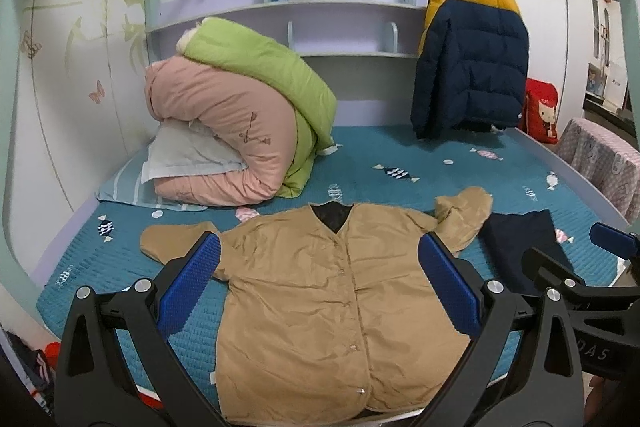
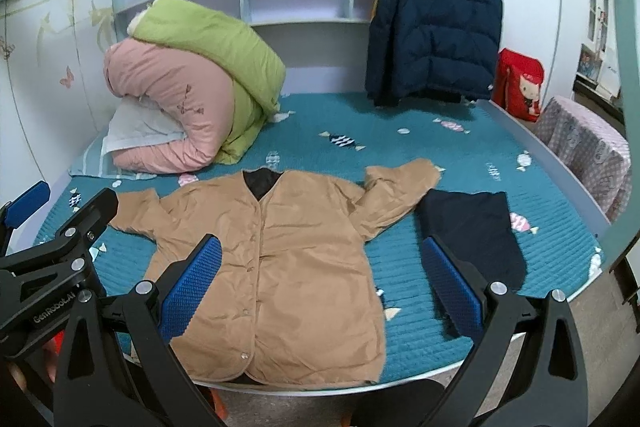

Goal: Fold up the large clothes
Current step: 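Grasp the tan jacket's sleeve with the left gripper and fold it across the body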

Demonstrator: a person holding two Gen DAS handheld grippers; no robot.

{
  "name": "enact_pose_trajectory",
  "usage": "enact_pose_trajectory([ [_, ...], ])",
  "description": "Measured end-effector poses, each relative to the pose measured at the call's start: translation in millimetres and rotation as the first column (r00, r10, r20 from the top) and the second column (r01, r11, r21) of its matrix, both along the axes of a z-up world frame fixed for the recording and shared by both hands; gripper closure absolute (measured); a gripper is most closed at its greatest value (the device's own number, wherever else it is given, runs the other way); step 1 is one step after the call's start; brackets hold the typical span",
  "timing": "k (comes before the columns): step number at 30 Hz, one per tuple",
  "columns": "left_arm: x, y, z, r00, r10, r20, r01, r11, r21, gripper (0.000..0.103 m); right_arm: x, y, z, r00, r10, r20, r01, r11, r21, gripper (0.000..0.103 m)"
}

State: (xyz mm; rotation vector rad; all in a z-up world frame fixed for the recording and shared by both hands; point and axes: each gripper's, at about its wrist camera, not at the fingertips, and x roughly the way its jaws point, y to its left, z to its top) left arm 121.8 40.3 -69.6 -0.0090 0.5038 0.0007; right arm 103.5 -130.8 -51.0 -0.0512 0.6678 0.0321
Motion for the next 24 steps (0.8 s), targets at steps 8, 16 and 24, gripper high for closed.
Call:
enact_pose_trajectory([
  [8,84,73,-82,0.981,0.016,-0.194,-0.038,0.993,-0.111,0.005,79,47,-69,0.988,0.101,-0.117,-0.099,0.995,0.018,0.007],
  [16,163,208,-185,0.916,0.174,-0.362,-0.213,0.975,-0.070,0.005,179,125,-162,0.945,0.211,-0.250,-0.205,0.978,0.051,0.019],
  [24,218,396,-281,0.778,0.357,-0.517,-0.472,0.875,-0.106,0.005,247,190,-232,0.889,0.296,-0.350,-0.270,0.955,0.122,0.067],
])
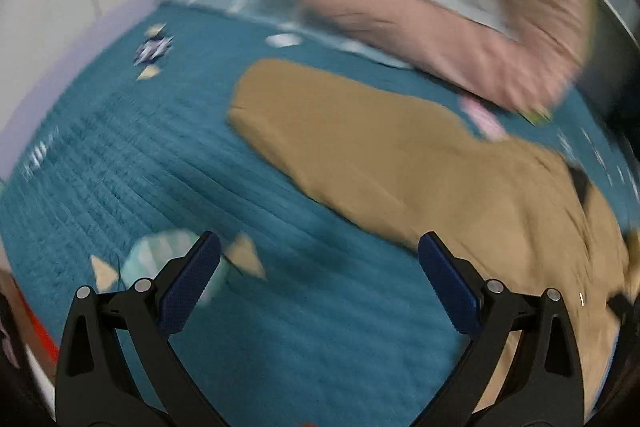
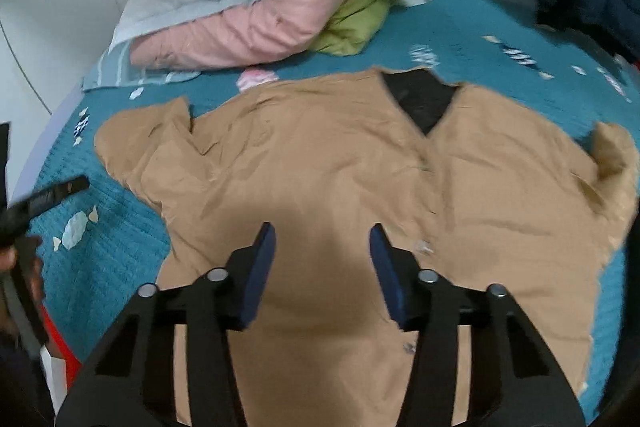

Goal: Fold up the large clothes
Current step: 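Grasp the tan jacket's sleeve with the left gripper and fold it across the body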

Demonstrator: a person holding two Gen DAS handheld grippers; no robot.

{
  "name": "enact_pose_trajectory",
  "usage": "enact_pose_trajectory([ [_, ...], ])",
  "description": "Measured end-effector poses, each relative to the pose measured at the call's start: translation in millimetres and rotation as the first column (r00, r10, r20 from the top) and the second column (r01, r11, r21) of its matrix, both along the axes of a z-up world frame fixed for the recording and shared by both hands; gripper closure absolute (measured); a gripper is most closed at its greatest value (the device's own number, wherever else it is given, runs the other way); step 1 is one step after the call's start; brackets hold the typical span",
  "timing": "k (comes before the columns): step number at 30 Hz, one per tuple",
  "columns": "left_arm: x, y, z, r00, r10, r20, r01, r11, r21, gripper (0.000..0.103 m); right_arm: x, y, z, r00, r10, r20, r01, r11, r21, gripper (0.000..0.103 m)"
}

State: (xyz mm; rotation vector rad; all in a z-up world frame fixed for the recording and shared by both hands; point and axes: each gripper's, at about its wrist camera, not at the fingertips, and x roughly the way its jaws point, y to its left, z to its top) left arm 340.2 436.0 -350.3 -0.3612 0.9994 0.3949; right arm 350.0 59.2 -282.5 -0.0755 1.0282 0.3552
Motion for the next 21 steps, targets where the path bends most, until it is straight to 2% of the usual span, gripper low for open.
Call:
enact_pose_trajectory([
  [2,12,35,-13,0.998,0.056,0.019,-0.054,0.995,-0.082,0.005,10,14,-10,0.999,0.027,-0.019,-0.027,1.000,0.015,0.075],
  [4,20,58,-25,0.992,0.125,0.032,-0.118,0.979,-0.165,0.005,21,28,-19,0.998,0.055,-0.026,-0.054,0.998,0.026,0.086],
  [6,34,79,-45,0.983,0.181,0.020,-0.170,0.949,-0.266,0.005,31,43,-28,0.996,0.076,-0.048,-0.074,0.996,0.041,0.089],
  [7,36,85,-50,0.980,0.199,0.029,-0.182,0.939,-0.292,0.005,36,51,-32,0.995,0.085,-0.059,-0.082,0.995,0.055,0.090],
  [13,56,105,-63,0.965,0.262,0.029,-0.238,0.913,-0.332,0.005,44,82,-42,0.989,0.123,-0.084,-0.115,0.989,0.094,0.089],
  [14,63,107,-64,0.963,0.270,0.019,-0.248,0.908,-0.338,0.009,45,86,-44,0.989,0.122,-0.087,-0.114,0.989,0.098,0.088],
  [15,67,108,-63,0.960,0.280,0.018,-0.258,0.906,-0.334,0.016,46,89,-46,0.988,0.123,-0.096,-0.113,0.988,0.105,0.087],
  [16,75,109,-62,0.959,0.283,0.028,-0.258,0.908,-0.331,0.041,47,91,-48,0.987,0.124,-0.106,-0.111,0.987,0.115,0.087],
  [17,79,110,-59,0.964,0.260,0.045,-0.232,0.915,-0.330,0.060,47,93,-49,0.986,0.121,-0.112,-0.107,0.987,0.122,0.087],
  [18,80,111,-58,0.970,0.237,0.052,-0.206,0.917,-0.342,0.066,47,93,-50,0.986,0.119,-0.119,-0.103,0.986,0.129,0.087],
  [20,82,110,-57,0.978,0.199,0.062,-0.167,0.925,-0.341,0.090,49,97,-52,0.985,0.120,-0.126,-0.102,0.985,0.140,0.087],
  [21,80,109,-52,0.979,0.187,0.086,-0.149,0.932,-0.331,0.093,48,97,-52,0.984,0.119,-0.129,-0.100,0.984,0.146,0.087],
])
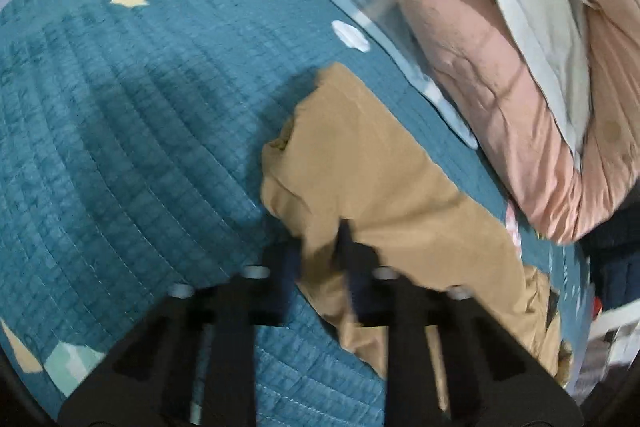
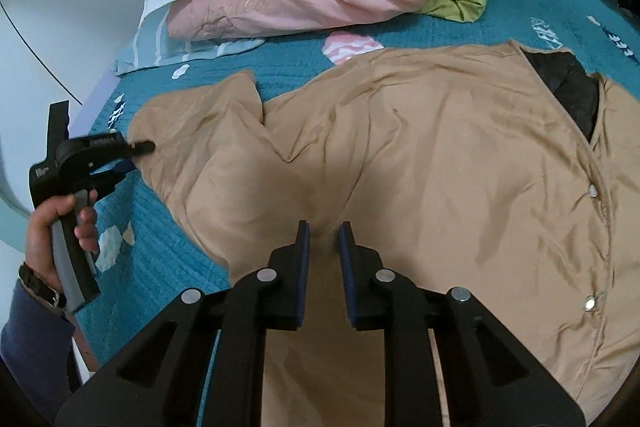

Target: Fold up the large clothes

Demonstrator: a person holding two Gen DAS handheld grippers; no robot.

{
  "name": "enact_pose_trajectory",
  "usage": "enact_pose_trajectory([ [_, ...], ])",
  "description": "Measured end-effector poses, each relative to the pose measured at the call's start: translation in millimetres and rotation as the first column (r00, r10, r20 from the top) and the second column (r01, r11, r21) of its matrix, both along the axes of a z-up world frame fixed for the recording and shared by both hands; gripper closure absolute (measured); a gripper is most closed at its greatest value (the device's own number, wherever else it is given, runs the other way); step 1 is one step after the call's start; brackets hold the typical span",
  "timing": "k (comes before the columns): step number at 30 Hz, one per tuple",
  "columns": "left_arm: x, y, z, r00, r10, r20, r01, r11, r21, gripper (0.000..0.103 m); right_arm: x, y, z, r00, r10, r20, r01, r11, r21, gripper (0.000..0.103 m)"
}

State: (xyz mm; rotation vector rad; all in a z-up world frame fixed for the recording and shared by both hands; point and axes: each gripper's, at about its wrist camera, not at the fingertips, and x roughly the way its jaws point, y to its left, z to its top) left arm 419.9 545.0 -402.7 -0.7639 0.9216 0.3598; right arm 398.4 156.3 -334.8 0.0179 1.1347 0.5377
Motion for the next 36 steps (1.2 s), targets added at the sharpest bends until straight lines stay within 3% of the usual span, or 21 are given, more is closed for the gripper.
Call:
enact_pose_trajectory([
  [4,-31,-7,30,0.995,-0.012,0.095,0.007,0.998,0.057,0.096,1,1,0,1.000,-0.017,-0.021,0.018,0.999,0.036,0.087],
  [9,-82,-22,96,0.968,-0.043,0.249,0.008,0.990,0.141,0.097,4,3,-4,0.999,-0.026,-0.047,0.030,0.996,0.082,0.087],
  [12,-105,-51,136,0.935,-0.111,0.336,0.045,0.979,0.200,0.097,6,8,-14,0.995,-0.033,-0.092,0.042,0.995,0.093,0.087],
  [15,-108,-90,169,0.896,-0.202,0.396,0.115,0.966,0.232,0.096,11,13,-44,0.985,-0.039,-0.170,0.053,0.996,0.079,0.089],
  [20,-81,-182,201,0.829,-0.377,0.414,0.245,0.909,0.336,0.096,8,-19,-27,0.990,-0.042,-0.138,0.072,0.973,0.221,0.087],
  [24,-47,-252,202,0.783,-0.469,0.410,0.364,0.878,0.310,0.096,4,-81,2,0.990,-0.114,-0.080,0.131,0.958,0.256,0.087],
  [28,-13,-325,186,0.747,-0.530,0.401,0.461,0.848,0.262,0.096,0,-183,34,0.969,-0.243,0.052,0.232,0.960,0.158,0.087],
  [32,24,-397,153,0.723,-0.580,0.374,0.547,0.812,0.203,0.097,-4,-292,58,0.914,-0.365,0.178,0.365,0.930,0.032,0.085],
  [36,59,-460,102,0.728,-0.625,0.283,0.613,0.778,0.141,0.096,-10,-386,77,0.847,-0.443,0.294,0.485,0.870,-0.089,0.083],
])
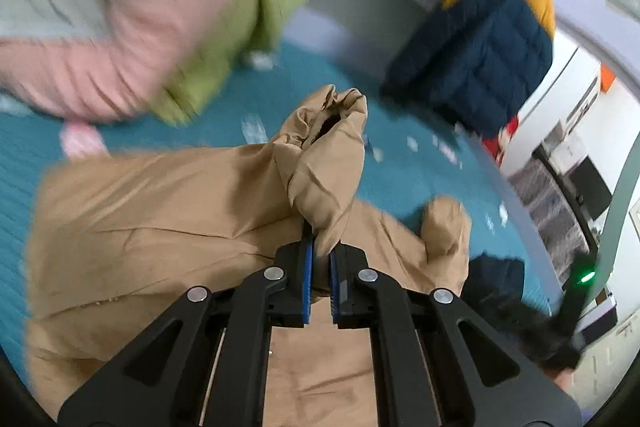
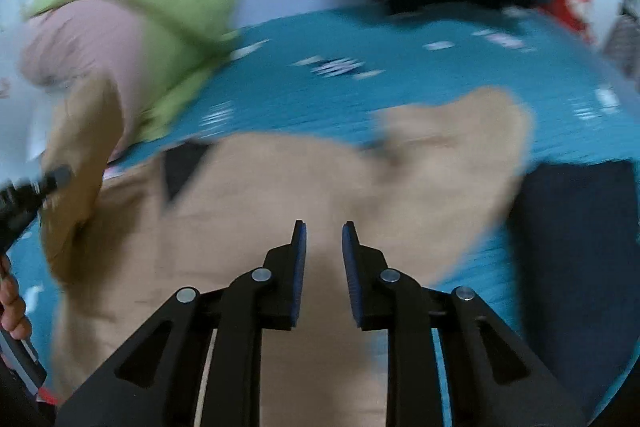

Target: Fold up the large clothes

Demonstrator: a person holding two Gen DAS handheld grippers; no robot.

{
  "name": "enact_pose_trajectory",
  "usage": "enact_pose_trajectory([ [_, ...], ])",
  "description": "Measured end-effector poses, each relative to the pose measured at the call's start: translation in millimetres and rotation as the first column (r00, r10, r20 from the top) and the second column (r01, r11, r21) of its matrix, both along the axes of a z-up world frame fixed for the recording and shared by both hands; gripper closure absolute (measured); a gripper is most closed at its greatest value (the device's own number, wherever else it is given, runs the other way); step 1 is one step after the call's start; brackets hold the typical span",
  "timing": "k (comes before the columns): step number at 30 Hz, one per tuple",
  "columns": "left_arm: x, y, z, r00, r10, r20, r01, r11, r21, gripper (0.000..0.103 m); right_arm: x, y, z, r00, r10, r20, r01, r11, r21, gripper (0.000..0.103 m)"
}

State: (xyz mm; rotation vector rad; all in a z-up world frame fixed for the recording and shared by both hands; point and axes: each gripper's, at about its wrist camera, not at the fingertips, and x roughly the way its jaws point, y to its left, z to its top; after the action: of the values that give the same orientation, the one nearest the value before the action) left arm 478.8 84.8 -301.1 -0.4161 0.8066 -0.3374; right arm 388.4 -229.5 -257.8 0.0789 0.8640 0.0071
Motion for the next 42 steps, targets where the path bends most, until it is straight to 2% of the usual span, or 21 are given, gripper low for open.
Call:
enact_pose_trajectory([
  [2,10,-25,-28,0.998,-0.018,-0.064,0.019,1.000,0.024,0.096,1,-46,10,0.996,-0.083,0.024,0.083,0.996,-0.034,0.082],
  [6,20,-52,-82,0.982,-0.038,-0.185,0.055,0.995,0.084,0.096,9,-117,19,0.974,-0.222,0.049,0.223,0.975,-0.021,0.075],
  [7,21,-59,-91,0.978,-0.043,-0.206,0.064,0.994,0.092,0.096,17,-126,18,0.968,-0.246,0.040,0.247,0.969,-0.022,0.068],
  [10,17,-65,-108,0.969,-0.055,-0.239,0.087,0.988,0.126,0.096,34,-160,8,0.952,-0.306,0.003,0.306,0.952,0.028,0.062],
  [11,17,-66,-111,0.966,-0.057,-0.251,0.095,0.986,0.140,0.091,43,-170,4,0.947,-0.320,-0.019,0.321,0.946,0.055,0.062],
  [12,16,-67,-112,0.964,-0.067,-0.257,0.104,0.985,0.134,0.087,54,-179,-3,0.941,-0.335,-0.044,0.338,0.937,0.093,0.060],
  [13,14,-66,-111,0.964,-0.076,-0.253,0.110,0.986,0.122,0.076,62,-187,-7,0.939,-0.339,-0.061,0.344,0.930,0.132,0.060],
  [14,12,-68,-108,0.964,-0.098,-0.246,0.128,0.986,0.106,0.059,67,-194,-8,0.938,-0.338,-0.070,0.345,0.926,0.152,0.060],
  [15,9,-73,-105,0.963,-0.126,-0.238,0.152,0.984,0.095,0.049,72,-195,-8,0.938,-0.338,-0.081,0.346,0.926,0.150,0.055],
  [16,7,-76,-101,0.962,-0.145,-0.230,0.169,0.982,0.087,0.035,89,-199,-14,0.933,-0.340,-0.117,0.354,0.925,0.138,0.052],
  [19,-2,-82,-88,0.959,-0.198,-0.204,0.217,0.974,0.073,0.032,118,-223,-30,0.898,-0.397,-0.187,0.426,0.891,0.157,0.051],
  [22,-11,-70,-73,0.967,-0.194,-0.163,0.208,0.975,0.072,0.030,141,-238,-62,0.866,-0.406,-0.292,0.475,0.850,0.228,0.051],
  [26,-18,-29,-61,0.992,-0.026,-0.126,0.052,0.977,0.206,0.021,149,-240,-83,0.845,-0.422,-0.328,0.504,0.834,0.226,0.048],
  [27,-16,-20,-64,0.989,0.014,-0.144,0.022,0.970,0.243,0.021,149,-239,-85,0.844,-0.430,-0.320,0.507,0.835,0.216,0.057],
  [28,-13,-12,-70,0.985,0.032,-0.170,0.012,0.967,0.254,0.021,148,-238,-84,0.858,-0.419,-0.297,0.490,0.841,0.229,0.087],
  [29,-7,-4,-81,0.975,0.045,-0.218,0.011,0.968,0.251,0.021,147,-236,-83,0.879,-0.386,-0.279,0.459,0.843,0.282,0.095],
  [30,-1,-1,-94,0.960,0.052,-0.273,0.020,0.967,0.253,0.021,141,-234,-77,0.885,-0.391,-0.253,0.457,0.836,0.305,0.095],
  [32,6,1,-110,0.948,0.046,-0.315,0.036,0.967,0.251,0.021,130,-225,-58,0.910,-0.386,-0.152,0.415,0.852,0.318,0.097],
  [36,5,-9,-112,0.952,0.022,-0.304,0.071,0.954,0.291,0.018,103,-184,4,0.944,-0.328,0.048,0.302,0.910,0.284,0.097],
  [39,-5,3,-101,0.958,0.005,-0.287,0.055,0.978,0.202,0.018,79,-132,57,0.949,-0.248,0.196,0.201,0.951,0.234,0.097],
  [42,-20,26,-84,0.965,0.034,-0.261,-0.004,0.993,0.115,0.017,58,-76,99,0.940,-0.146,0.307,0.091,0.978,0.186,0.097],
])
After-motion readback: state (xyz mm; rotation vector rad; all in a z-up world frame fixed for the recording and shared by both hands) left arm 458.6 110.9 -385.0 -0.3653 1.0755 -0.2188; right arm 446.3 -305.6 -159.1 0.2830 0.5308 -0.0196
